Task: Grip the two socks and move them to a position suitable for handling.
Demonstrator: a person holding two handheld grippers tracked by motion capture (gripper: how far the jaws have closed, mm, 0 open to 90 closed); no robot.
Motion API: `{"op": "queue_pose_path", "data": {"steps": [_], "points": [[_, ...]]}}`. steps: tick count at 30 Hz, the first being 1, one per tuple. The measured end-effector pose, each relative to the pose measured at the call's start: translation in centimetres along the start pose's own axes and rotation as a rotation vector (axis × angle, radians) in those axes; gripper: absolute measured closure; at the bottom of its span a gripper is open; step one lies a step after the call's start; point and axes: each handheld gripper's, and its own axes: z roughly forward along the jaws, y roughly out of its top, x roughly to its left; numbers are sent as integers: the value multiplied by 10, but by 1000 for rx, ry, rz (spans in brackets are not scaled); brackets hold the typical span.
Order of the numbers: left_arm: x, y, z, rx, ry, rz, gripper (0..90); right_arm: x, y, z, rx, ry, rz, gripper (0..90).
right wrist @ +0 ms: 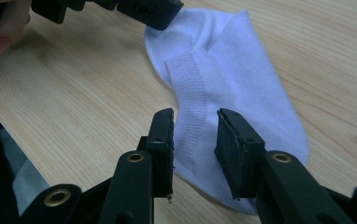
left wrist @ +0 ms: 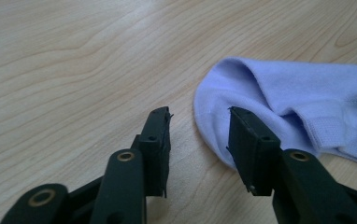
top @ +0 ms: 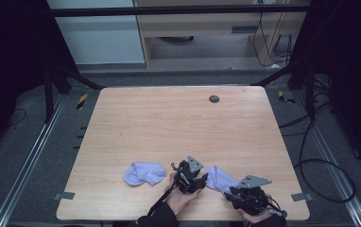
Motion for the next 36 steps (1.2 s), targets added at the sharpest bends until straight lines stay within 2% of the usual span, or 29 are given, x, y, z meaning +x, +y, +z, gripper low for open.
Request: {"op": "queue_pose_path", "data": {"steps": [6, 8, 16, 19, 22, 26, 27, 28, 31, 36], "points": [[-1, -1, 3, 15, -13, -5, 678, 2, 0, 3, 28, 7, -8, 693], [-1, -1, 3, 15, -21, -3, 737, 1, 0, 5, 34, 15, -15, 719], [-3, -1, 4, 11, -21, 8, 866, 1, 1, 5, 46, 30, -4, 879], [-3, -1, 4, 6, -23, 15, 877, 1, 2, 3, 30, 38, 6, 889], [-2, -1, 4, 4, -25, 22, 881, -1, 5, -4, -26, 41, 28, 892], [-2, -1, 4, 5, -29, 29, 882, -7, 9, -15, -113, 8, 54, 893], [-2, -1, 4, 5, -29, 29, 883, -7, 9, -15, -113, 8, 54, 893], [-2, -1, 4, 5, -29, 28, 883, -11, 11, -18, -150, -17, 81, 893], [-2, -1, 4, 5, -29, 31, 883, -22, 15, -24, -207, -63, 123, 893], [-2, -1, 4, 4, -32, 31, 882, -39, 16, -28, -250, -165, 193, 891]]}}
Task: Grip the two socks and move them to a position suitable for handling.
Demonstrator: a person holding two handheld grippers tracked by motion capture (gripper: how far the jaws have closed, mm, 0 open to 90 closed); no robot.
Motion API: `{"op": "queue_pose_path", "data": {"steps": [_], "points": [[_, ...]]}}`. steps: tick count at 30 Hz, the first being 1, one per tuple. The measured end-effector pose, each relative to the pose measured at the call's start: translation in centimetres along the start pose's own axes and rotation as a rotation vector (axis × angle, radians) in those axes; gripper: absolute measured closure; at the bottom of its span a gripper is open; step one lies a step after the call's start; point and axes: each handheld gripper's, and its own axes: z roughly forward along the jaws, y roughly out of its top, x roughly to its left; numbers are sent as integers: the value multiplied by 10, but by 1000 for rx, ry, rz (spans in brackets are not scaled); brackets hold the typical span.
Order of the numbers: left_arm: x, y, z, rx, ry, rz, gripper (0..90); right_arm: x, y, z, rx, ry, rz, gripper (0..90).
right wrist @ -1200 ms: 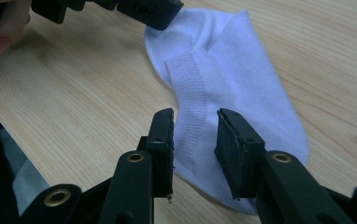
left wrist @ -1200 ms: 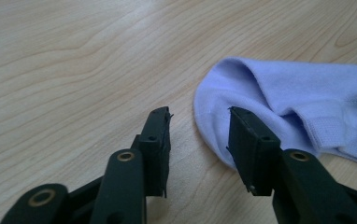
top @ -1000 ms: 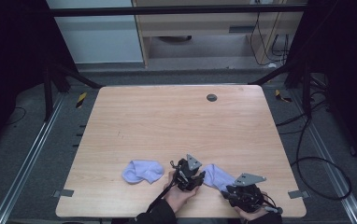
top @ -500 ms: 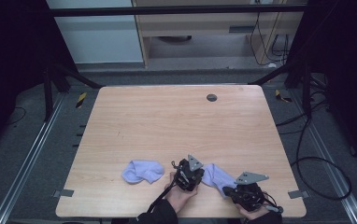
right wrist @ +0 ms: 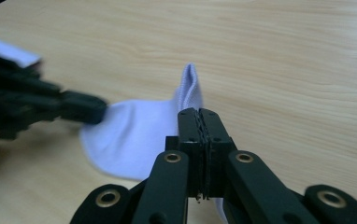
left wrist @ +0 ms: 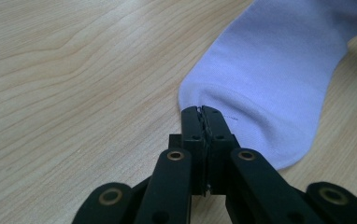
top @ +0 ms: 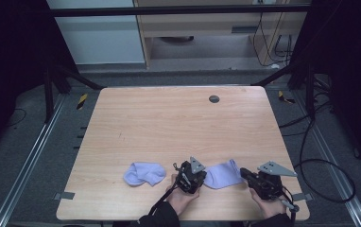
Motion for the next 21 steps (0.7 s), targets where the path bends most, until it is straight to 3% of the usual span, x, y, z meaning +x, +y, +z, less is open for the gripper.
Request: {"op": "queue_pose_path", "data": {"steps": [5, 9, 13, 18, 21], "points": [[1, 0, 0, -5, -3, 1, 879, -13, -4, 6, 34, -108, 23, 864], [1, 1, 0, -14, 0, -4, 869, -18, -6, 6, 27, -151, 11, 743], [3, 1, -2, -28, -1, -15, 839, -18, -6, 6, 20, -150, -1, 701], [10, 6, -12, -56, 10, -26, 689, -13, -4, 6, 22, -126, -21, 664], [21, 12, -25, -74, 10, -39, 615, -11, -1, 4, 6, -110, -16, 646]]}}
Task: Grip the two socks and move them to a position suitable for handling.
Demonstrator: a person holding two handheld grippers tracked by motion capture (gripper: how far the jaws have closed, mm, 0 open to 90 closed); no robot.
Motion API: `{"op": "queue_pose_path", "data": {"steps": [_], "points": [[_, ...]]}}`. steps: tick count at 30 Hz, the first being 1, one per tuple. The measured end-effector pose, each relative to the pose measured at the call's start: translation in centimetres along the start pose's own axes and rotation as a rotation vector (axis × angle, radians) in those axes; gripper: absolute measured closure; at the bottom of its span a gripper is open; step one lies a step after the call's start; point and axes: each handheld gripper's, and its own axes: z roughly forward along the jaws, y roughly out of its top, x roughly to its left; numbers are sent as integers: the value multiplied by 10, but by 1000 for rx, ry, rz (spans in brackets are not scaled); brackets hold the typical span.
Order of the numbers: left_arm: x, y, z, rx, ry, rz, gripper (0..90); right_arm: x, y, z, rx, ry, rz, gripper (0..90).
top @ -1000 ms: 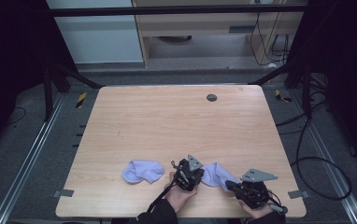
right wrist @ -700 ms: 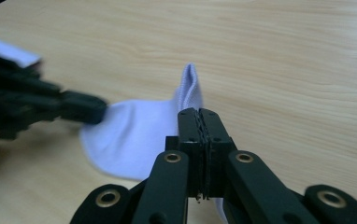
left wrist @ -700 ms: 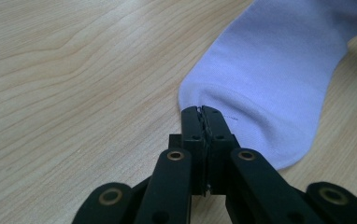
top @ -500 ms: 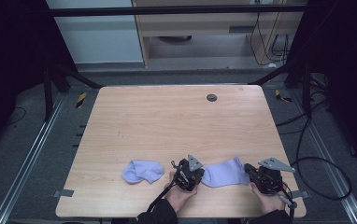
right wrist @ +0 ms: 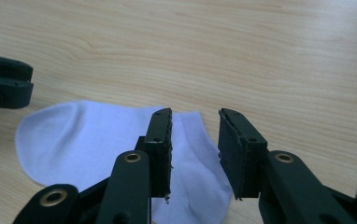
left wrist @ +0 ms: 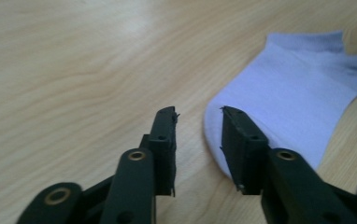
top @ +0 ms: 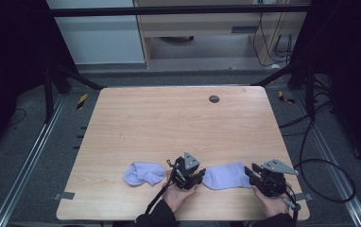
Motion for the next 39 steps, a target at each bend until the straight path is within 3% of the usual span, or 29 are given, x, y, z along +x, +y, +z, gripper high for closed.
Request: {"op": "queue_pose_path", "data": {"steps": [3, 6, 10, 16, 26, 33, 39], "points": [[11, 7, -13, -16, 9, -4, 548, 2, 5, -2, -5, 17, 11, 639], [25, 11, -31, -38, 47, 20, 473, 6, 10, -2, -13, 33, 10, 633], [51, 10, -59, -56, 79, 9, 411, 14, 19, 0, -32, 59, -1, 619], [89, -3, -94, -81, 130, -56, 381, 34, 35, 9, -53, 112, -30, 584], [145, -50, -141, -95, 233, -190, 342, 75, 56, 32, -60, 190, -74, 531], [162, -72, -159, -89, 270, -242, 343, 111, 70, 49, -48, 247, -146, 530], [164, -86, -157, -36, 268, -224, 363, 143, 72, 66, -20, 296, -202, 539]]}}
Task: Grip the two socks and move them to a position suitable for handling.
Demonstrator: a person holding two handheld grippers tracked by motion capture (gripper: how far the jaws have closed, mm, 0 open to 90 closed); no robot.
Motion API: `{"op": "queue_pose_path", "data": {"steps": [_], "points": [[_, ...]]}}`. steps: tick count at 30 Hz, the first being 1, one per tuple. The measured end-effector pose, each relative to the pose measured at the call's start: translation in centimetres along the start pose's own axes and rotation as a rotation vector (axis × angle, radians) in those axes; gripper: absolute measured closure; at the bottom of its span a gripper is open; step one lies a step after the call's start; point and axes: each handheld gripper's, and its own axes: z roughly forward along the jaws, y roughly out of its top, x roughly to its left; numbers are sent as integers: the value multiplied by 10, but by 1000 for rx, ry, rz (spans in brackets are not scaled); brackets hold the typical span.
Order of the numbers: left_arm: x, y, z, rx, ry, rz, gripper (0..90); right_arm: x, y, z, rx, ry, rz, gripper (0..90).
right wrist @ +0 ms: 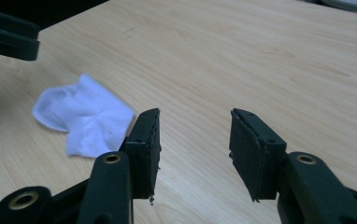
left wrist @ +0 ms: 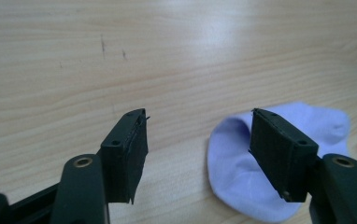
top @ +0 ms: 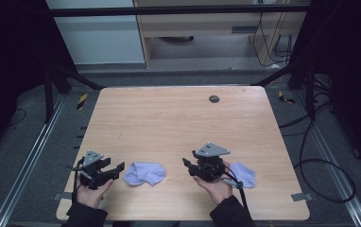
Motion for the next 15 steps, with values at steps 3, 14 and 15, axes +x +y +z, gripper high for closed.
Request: {"op": "queue_pose_path", "data": {"steps": [3, 14, 15], "points": [[-2, -4, 2, 22, 7, 18, 378, 11, 1, 13, 22, 30, -20, 544], [-9, -14, 13, 97, -10, 35, 450, 53, -5, 54, 105, 116, -88, 582], [-10, -14, 14, 102, -13, 37, 454, 56, -6, 58, 113, 119, -90, 585]]}}
